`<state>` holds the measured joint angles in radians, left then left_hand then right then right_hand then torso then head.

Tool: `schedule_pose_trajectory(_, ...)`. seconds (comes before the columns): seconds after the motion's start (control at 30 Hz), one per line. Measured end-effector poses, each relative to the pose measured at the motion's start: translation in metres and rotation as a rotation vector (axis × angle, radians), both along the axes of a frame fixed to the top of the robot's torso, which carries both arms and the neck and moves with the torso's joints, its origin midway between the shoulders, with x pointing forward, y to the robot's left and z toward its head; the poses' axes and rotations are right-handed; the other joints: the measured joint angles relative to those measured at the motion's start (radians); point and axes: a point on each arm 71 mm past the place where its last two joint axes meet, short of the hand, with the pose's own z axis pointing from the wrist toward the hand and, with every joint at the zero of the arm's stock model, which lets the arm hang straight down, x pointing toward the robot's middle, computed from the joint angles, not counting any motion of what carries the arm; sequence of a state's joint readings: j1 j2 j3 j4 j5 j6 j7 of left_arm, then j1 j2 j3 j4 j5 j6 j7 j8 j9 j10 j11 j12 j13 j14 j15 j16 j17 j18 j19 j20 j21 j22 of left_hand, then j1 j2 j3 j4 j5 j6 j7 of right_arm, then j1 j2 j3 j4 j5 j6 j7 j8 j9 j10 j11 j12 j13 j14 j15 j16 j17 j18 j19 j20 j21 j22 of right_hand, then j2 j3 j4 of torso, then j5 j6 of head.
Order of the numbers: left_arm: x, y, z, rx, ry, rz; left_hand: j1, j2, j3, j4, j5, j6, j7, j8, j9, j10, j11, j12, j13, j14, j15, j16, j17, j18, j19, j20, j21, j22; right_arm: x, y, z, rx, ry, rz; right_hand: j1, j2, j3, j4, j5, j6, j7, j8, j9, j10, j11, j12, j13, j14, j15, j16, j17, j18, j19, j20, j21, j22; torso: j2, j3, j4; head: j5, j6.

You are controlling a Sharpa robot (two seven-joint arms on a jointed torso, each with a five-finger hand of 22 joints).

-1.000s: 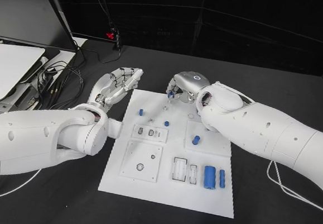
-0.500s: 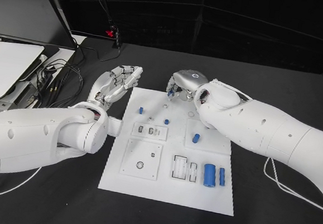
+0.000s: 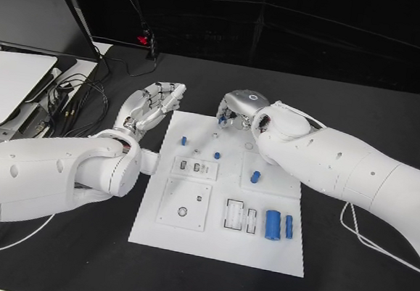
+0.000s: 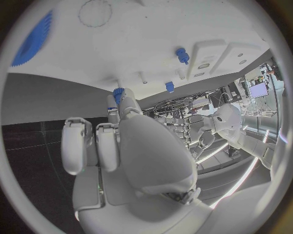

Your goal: Assemble the parts on the task board

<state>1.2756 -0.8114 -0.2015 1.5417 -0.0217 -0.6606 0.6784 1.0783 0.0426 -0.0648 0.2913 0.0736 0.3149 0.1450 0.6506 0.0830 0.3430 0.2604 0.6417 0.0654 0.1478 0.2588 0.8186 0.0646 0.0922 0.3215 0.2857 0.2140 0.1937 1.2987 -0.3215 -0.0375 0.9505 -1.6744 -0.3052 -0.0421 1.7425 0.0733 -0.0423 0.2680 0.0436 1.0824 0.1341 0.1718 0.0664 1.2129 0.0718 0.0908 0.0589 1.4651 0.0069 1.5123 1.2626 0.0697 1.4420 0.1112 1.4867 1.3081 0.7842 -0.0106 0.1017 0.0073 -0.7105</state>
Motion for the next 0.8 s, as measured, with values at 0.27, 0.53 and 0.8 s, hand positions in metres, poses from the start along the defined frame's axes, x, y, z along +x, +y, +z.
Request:
schedule_pose_trajectory(0.27,0.0002,-0.0001,-0.0001,0.0,0.0,0.0,0.0,0.0,0.0,0.0,0.0,0.0,0.0,0.0,0.0,0.0,0.0,0.0,0.0,0.0,0.0,0.0,0.0,0.0,0.0,0.0,0.0,0.0,0.0007,0.001,-0.0003,-0.004,0.006,-0.005,0.0,0.0,0.003,0.003,0.0,0.002,0.003,-0.006,0.0,0.0,0.0,-0.007,0.0,0.0,0.0,-0.004,-0.015,0.0,0.0,0.0,0.0,0.0,-0.001,-0.0005,-0.0012,0.0,-0.003)
schedule_pose_trajectory(0.53,0.0002,0.0006,-0.0001,0.001,0.0,0.001,0.005,0.005,0.0,0.0,0.0,0.0,0.0,0.0,-0.002,0.0,0.0,0.0,0.0,0.0,0.0,0.0,0.0,0.0,0.0,0.0,0.0,0.0,0.0018,0.0024,-0.0002,-0.006,0.008,-0.01,0.0,0.0,0.006,0.006,-0.001,0.0,0.004,-0.013,0.0,-0.004,0.004,-0.016,0.0,0.0,0.0,-0.004,-0.016,0.0,0.0,0.0,0.0,0.0,-0.001,-0.0006,-0.0012,-0.002,-0.004)
schedule_pose_trajectory(0.8,0.0002,0.0005,-0.0001,0.001,0.0,0.001,0.005,0.005,-0.003,-0.003,0.0,0.0,0.0,0.004,-0.002,0.0,0.0,0.0,0.0,0.0,0.0,0.0,0.0,0.0,0.0,0.0,0.0,0.0,0.0023,0.0047,-0.0005,-0.009,0.013,-0.013,0.0,0.0,0.008,0.008,-0.001,-0.003,0.007,-0.025,0.0,-0.009,0.009,-0.025,0.001,0.0,0.0,-0.004,-0.018,0.0,-0.002,0.002,0.0,0.0,-0.001,-0.0012,-0.0012,-0.001,-0.006)
